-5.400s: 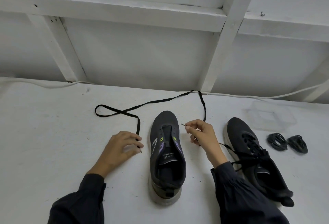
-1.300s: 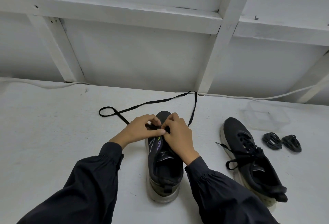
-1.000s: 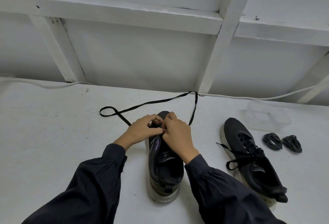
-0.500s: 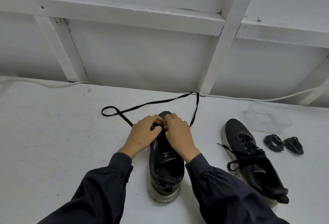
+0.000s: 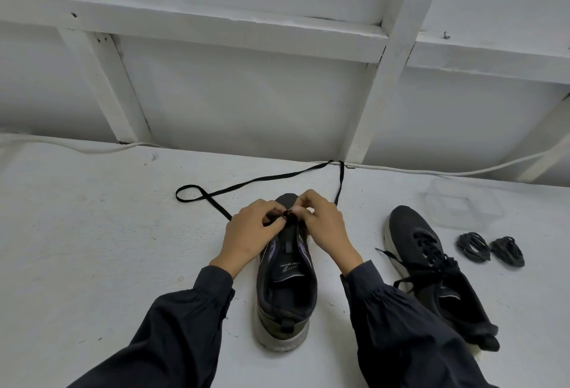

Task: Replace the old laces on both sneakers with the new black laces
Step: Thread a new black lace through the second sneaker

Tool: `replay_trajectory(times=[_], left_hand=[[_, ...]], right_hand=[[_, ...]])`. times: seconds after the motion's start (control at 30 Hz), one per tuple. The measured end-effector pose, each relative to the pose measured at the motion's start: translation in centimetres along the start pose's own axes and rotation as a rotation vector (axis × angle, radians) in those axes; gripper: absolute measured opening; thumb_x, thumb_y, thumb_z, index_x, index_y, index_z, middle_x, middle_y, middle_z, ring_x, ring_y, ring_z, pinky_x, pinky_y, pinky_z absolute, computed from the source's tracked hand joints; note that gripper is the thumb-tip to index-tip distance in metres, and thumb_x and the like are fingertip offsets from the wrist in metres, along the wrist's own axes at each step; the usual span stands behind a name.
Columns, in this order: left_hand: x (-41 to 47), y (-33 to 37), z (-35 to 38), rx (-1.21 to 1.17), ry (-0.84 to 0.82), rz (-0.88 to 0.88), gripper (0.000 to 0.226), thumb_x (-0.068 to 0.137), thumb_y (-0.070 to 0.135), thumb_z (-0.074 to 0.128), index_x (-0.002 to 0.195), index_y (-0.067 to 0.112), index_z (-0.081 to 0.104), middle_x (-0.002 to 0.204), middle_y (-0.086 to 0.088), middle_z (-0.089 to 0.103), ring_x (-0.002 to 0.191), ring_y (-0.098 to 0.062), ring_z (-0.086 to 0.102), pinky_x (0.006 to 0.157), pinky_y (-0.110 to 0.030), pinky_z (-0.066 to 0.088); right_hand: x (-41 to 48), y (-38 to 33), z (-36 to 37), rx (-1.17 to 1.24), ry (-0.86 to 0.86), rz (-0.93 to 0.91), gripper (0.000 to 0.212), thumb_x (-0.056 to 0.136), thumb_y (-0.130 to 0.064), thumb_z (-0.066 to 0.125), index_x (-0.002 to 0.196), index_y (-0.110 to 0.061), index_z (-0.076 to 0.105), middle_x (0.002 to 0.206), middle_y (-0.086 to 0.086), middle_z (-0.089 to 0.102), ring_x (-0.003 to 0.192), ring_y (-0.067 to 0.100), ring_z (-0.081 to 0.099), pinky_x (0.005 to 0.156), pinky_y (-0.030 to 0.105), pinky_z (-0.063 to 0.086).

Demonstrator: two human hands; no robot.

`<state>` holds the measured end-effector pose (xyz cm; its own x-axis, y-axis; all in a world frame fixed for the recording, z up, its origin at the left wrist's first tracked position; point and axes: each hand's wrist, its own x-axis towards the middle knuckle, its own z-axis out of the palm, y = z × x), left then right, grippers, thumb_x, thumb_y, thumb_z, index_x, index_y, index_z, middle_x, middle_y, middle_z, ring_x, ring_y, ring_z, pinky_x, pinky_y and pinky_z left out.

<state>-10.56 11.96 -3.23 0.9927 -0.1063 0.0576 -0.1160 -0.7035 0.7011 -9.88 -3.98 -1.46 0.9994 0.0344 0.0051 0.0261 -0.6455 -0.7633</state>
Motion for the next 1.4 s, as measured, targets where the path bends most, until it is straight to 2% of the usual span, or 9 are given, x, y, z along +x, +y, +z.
replay_trajectory(times=[0.2, 0.3, 0.53, 0.7, 0.8, 1.0, 1.2, 1.3, 1.4], left_hand=[[0.3, -0.6, 1.1, -0.231, 0.087, -0.022, 0.002, 0.089, 0.026, 0.069, 0.088, 0.027, 0.067, 0.091, 0.011, 0.067, 0.084, -0.01, 0.062, 0.08, -0.038, 0.054], [0.3, -0.6, 1.2, -0.283, 0.088, -0.042, 0.004, 0.089, 0.026, 0.068, 0.086, 0.024, 0.067, 0.09, 0.009, 0.067, 0.085, -0.01, 0.062, 0.081, -0.035, 0.053], [0.3, -0.9, 1.7, -0.393, 0.104, -0.048, 0.005, 0.09, 0.018, 0.066, 0.09, 0.022, 0.069, 0.091, 0.008, 0.069, 0.086, -0.012, 0.064, 0.082, -0.03, 0.052], [0.2, -1.2, 1.5, -0.453, 0.114, -0.023, 0.007, 0.092, 0.019, 0.065, 0.094, 0.019, 0.072, 0.092, 0.009, 0.071, 0.09, -0.009, 0.065, 0.082, -0.025, 0.051], [0.0, -1.1, 1.6, -0.454, 0.125, -0.005, 0.005, 0.09, 0.019, 0.068, 0.09, 0.022, 0.072, 0.09, 0.011, 0.071, 0.086, -0.003, 0.063, 0.078, -0.015, 0.047], [-0.2, -1.1, 2.0, -0.464, 0.155, 0.018, 0.014, 0.087, 0.017, 0.071, 0.088, 0.031, 0.07, 0.092, 0.01, 0.071, 0.089, -0.004, 0.065, 0.087, -0.028, 0.053], [0.1, -0.4, 2.0, -0.61, 0.035, 0.104, 0.05, 0.083, 0.007, 0.073, 0.129, 0.019, 0.058, 0.126, 0.006, 0.064, 0.12, -0.006, 0.058, 0.104, -0.025, 0.044], [0.5, 0.2, 1.9, -0.623, -0.079, 0.11, 0.051, 0.078, 0.016, 0.074, 0.127, 0.022, 0.061, 0.118, 0.006, 0.069, 0.114, -0.007, 0.063, 0.102, -0.029, 0.047], [0.5, 0.2, 2.2, -0.583, -0.071, 0.095, 0.042, 0.076, 0.019, 0.078, 0.114, 0.034, 0.064, 0.105, 0.009, 0.073, 0.104, -0.006, 0.067, 0.098, -0.032, 0.051]], right_hand=[[-0.4, 1.2, -1.5, 0.209, -0.048, -0.006, 0.01, 0.087, -0.017, 0.071, 0.096, -0.023, 0.07, 0.1, -0.01, 0.069, 0.079, 0.022, 0.067, 0.075, 0.036, 0.058], [-0.5, 0.8, -1.5, 0.092, -0.049, -0.067, 0.014, 0.078, -0.026, 0.079, 0.087, -0.031, 0.07, 0.099, -0.011, 0.066, 0.085, 0.012, 0.061, 0.077, 0.032, 0.051], [0.1, -0.4, 0.2, -0.275, -0.029, -0.14, 0.009, 0.08, -0.031, 0.074, 0.087, -0.025, 0.073, 0.093, -0.011, 0.056, 0.085, 0.006, 0.049, 0.061, 0.023, 0.033], [0.1, 0.0, 0.1, 0.279, 0.034, -0.012, 0.005, 0.079, -0.009, 0.077, 0.083, -0.008, 0.077, 0.079, 0.005, 0.073, 0.074, 0.011, 0.066, 0.073, 0.026, 0.052], [0.0, 0.4, 0.2, 0.416, 0.017, 0.031, 0.006, 0.079, -0.005, 0.078, 0.085, -0.006, 0.078, 0.079, 0.009, 0.075, 0.075, 0.014, 0.07, 0.076, 0.031, 0.058], [0.5, 0.5, 0.4, 0.31, 0.014, 0.039, 0.009, 0.075, -0.021, 0.08, 0.083, -0.019, 0.078, 0.078, -0.003, 0.075, 0.08, 0.016, 0.071, 0.082, 0.044, 0.058], [0.4, -0.1, 0.5, 0.134, 0.044, -0.003, 0.007, 0.079, -0.019, 0.075, 0.08, -0.026, 0.073, 0.075, -0.011, 0.071, 0.066, 0.001, 0.059, 0.066, 0.024, 0.047], [0.6, -0.2, 0.2, 0.109, 0.053, -0.002, 0.006, 0.077, -0.017, 0.077, 0.08, -0.022, 0.075, 0.07, -0.01, 0.067, 0.059, -0.001, 0.054, 0.061, 0.022, 0.042], [0.6, -0.4, 0.0, 0.109, 0.041, -0.023, 0.007, 0.076, -0.011, 0.076, 0.076, -0.017, 0.074, 0.069, -0.002, 0.069, 0.064, 0.011, 0.062, 0.063, 0.029, 0.051]])
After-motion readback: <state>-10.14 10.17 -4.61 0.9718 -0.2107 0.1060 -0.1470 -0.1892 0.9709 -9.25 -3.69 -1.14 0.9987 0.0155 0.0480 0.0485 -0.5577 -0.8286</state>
